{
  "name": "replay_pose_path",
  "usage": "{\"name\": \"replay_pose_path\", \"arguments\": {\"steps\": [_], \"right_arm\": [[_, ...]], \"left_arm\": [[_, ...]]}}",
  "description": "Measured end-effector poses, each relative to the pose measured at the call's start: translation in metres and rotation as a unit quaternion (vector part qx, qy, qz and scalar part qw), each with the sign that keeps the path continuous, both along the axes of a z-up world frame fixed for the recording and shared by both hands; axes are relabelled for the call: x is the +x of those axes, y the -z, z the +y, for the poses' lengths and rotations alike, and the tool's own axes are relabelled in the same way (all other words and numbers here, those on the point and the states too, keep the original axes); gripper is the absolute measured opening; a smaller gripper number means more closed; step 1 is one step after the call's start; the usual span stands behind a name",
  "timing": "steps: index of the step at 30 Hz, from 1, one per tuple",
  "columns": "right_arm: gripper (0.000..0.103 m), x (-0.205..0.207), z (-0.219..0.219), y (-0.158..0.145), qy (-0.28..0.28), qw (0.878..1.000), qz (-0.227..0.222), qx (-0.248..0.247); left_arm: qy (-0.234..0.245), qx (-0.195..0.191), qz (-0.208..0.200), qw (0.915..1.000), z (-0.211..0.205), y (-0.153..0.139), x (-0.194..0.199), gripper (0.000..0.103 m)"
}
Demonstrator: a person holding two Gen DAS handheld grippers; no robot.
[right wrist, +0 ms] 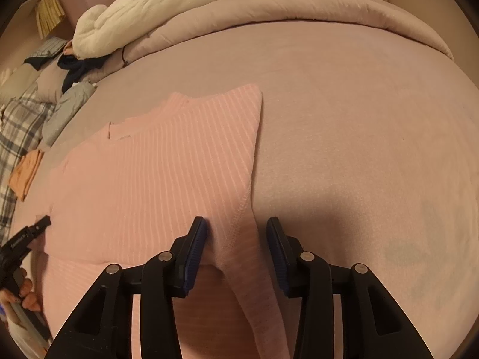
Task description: Fold small clothes
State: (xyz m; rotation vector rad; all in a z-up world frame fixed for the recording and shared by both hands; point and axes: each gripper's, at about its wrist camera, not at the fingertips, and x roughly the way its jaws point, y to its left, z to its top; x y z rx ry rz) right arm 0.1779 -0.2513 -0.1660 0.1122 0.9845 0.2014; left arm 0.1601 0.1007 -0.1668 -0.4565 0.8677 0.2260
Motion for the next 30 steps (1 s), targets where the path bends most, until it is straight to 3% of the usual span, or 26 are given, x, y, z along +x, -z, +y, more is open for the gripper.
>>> {"name": "replay_pose_path", "arguments": {"steps": [9,12,16,22,26,30], "right_arm": [[0.049,0.000,0.004,0.001,-0.006,0.999,-0.013,-0.028],[0.050,-0.002,0.004,0.001,-0.004,0.999,-0.017,-0.032],[0.051,-0.003,0.004,0.001,-0.004,0.999,-0.019,-0.037],[0.056,-0.007,0.004,-0.001,0.002,0.999,-0.021,-0.030],[0.065,-0.011,0.001,-0.009,0.009,1.000,-0.017,-0.022],[0.077,-0.024,-0.001,-0.031,0.011,0.998,-0.056,-0.018]], "left_arm": [[0.013,-0.012,0.005,0.9998,0.002,-0.001,0.002,0.030],[0.020,-0.014,0.003,0.9997,0.001,-0.004,0.001,0.035],[0.030,-0.019,-0.023,0.9991,-0.005,-0.021,-0.014,0.060],[-0.010,0.009,-0.065,0.9978,0.002,-0.060,-0.040,0.089],[-0.026,0.015,-0.080,0.9964,0.008,-0.081,-0.054,0.096],[-0.033,0.027,-0.096,0.9945,0.010,-0.093,-0.067,0.102]]}}
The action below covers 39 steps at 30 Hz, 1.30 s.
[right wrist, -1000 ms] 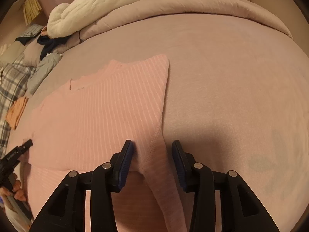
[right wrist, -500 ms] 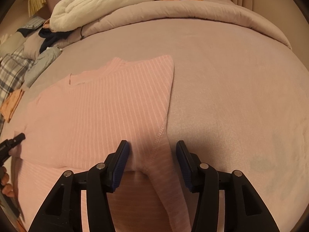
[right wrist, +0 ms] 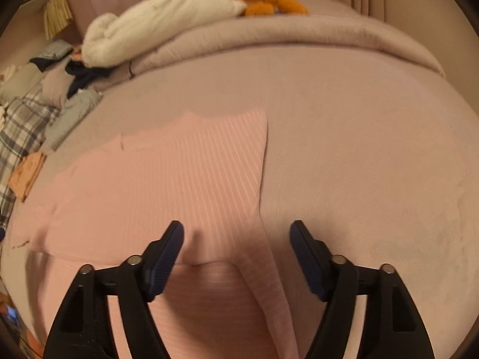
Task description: Fold small clothes
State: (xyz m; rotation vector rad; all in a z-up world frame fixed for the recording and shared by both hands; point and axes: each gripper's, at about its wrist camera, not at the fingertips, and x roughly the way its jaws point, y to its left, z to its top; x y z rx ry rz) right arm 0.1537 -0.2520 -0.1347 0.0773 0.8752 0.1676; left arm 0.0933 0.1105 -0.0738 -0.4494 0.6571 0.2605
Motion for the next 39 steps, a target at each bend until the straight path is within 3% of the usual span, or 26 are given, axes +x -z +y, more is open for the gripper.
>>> {"name": "replay_pose_path", "arguments": {"steps": [4,10,15,19,28,34,39], "right_arm": [[0.093,-0.018,-0.003,-0.025,0.000,0.999,-0.045,0.013],[0.094,-0.039,-0.001,-0.052,-0.003,0.995,-0.095,0.031],[0.094,-0.051,0.008,-0.069,-0.010,0.991,-0.125,0.050],[0.094,-0.057,0.017,-0.079,-0.014,0.989,-0.139,0.054],[0.094,-0.063,0.033,-0.098,-0.018,0.985,-0.163,0.048],[0.094,-0.060,0.048,-0.097,-0.031,0.985,-0.165,0.050],[0.094,-0.055,0.058,-0.090,-0.043,0.986,-0.153,0.050]], "left_arm": [[-0.004,-0.005,-0.002,1.0000,0.009,-0.003,-0.007,0.102],[-0.018,-0.030,0.007,0.9994,0.031,-0.001,-0.014,0.102],[-0.068,-0.034,0.006,0.9971,0.062,0.001,-0.020,0.102],[-0.140,-0.040,0.015,0.9892,0.096,0.014,-0.028,0.101],[-0.228,-0.066,0.058,0.9697,0.159,0.048,-0.042,0.095],[-0.255,-0.104,0.073,0.9586,0.194,0.074,-0.050,0.087],[-0.282,-0.092,0.071,0.9524,0.210,0.084,-0.056,0.083]]}}
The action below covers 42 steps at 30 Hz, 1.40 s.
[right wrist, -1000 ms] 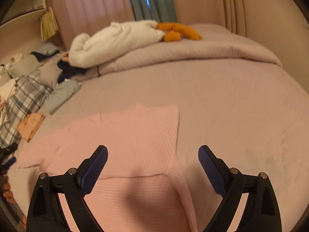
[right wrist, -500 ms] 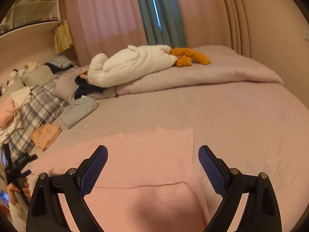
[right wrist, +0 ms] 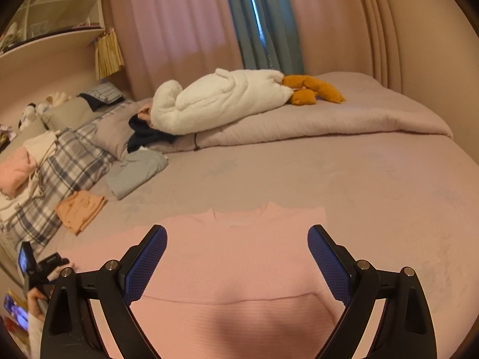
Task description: Fold small clothes
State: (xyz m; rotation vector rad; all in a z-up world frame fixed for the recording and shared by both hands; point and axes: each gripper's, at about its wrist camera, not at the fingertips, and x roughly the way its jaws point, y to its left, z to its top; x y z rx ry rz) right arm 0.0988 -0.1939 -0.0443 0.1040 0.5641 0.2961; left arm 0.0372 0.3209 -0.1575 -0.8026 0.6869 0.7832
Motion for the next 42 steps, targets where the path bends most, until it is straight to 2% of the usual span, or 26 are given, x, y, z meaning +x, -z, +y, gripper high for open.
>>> {"name": "replay_pose_path", "arguments": {"steps": [4,10,12,14,18,19,21,26,31,35,38,42], "right_arm": [[0.094,0.001,0.002,0.002,-0.005,1.000,0.001,-0.008],[0.094,0.002,-0.002,0.004,-0.001,1.000,0.006,-0.004],[0.094,0.003,-0.004,0.005,0.001,1.000,0.009,-0.002],[0.094,0.003,-0.004,0.005,0.002,1.000,0.010,-0.001],[0.094,0.004,-0.004,0.005,0.004,1.000,0.009,-0.004],[0.094,0.004,-0.004,0.006,0.006,1.000,0.008,-0.005],[0.094,0.005,-0.003,0.008,0.014,1.000,0.009,-0.011],[0.094,0.007,-0.004,0.012,0.012,1.000,0.017,-0.012],[0.094,0.004,-0.008,0.010,0.010,1.000,0.014,-0.006],[0.094,0.004,-0.015,0.009,0.018,1.000,0.016,0.006],[0.094,0.004,-0.020,0.009,0.016,0.999,0.021,0.023],[0.094,0.001,-0.022,0.008,0.017,0.999,0.021,0.028]], "left_arm": [[-0.012,0.005,-0.010,0.9999,0.011,0.002,0.003,0.083],[-0.025,0.003,-0.049,0.9985,0.029,0.006,0.010,0.082],[-0.025,0.011,-0.054,0.9982,0.032,0.006,0.013,0.080],[-0.024,0.021,-0.051,0.9982,0.033,0.006,0.016,0.058],[-0.030,0.023,-0.055,0.9978,0.038,0.011,0.020,0.023],[-0.023,0.022,-0.053,0.9981,0.038,0.011,0.022,0.007],[-0.009,0.015,-0.068,0.9976,0.036,0.008,0.023,0.006],[0.017,0.064,-0.081,0.9945,0.012,-0.022,0.026,0.005],[0.055,0.070,-0.119,0.9890,-0.013,-0.057,0.031,0.005],[0.090,0.087,-0.142,0.9819,-0.041,-0.083,0.038,0.005],[0.121,0.083,-0.156,0.9769,-0.062,-0.097,0.045,0.005],[0.161,0.100,-0.156,0.9693,-0.093,-0.115,0.060,0.005]]}}
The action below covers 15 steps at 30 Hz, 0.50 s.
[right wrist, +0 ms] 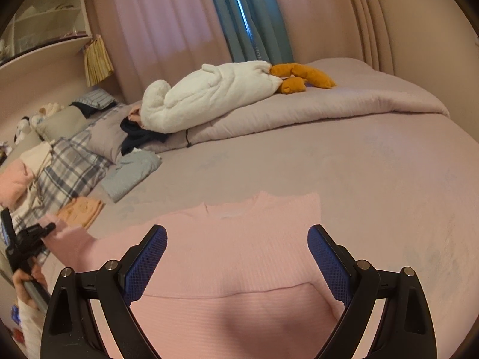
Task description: Fold small clothes
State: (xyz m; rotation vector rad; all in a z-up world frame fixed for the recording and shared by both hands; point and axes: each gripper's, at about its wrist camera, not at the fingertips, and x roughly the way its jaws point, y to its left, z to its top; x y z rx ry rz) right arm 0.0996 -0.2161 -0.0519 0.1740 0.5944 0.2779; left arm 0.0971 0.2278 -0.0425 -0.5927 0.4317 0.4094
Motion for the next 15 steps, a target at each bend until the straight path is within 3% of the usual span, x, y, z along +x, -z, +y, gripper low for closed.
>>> {"name": "replay_pose_path", "arguments": {"steps": [7,15], "right_arm": [[0.094,-0.002,-0.002,0.000,0.002,1.000,0.002,0.002],[0.094,-0.006,-0.006,-0.003,-0.007,1.000,-0.003,0.016]], "left_arm": [[0.062,-0.002,-0.001,0.9981,-0.043,-0.010,0.020,0.005],[0.109,0.019,0.031,0.9934,-0.098,-0.004,0.043,0.005]]}}
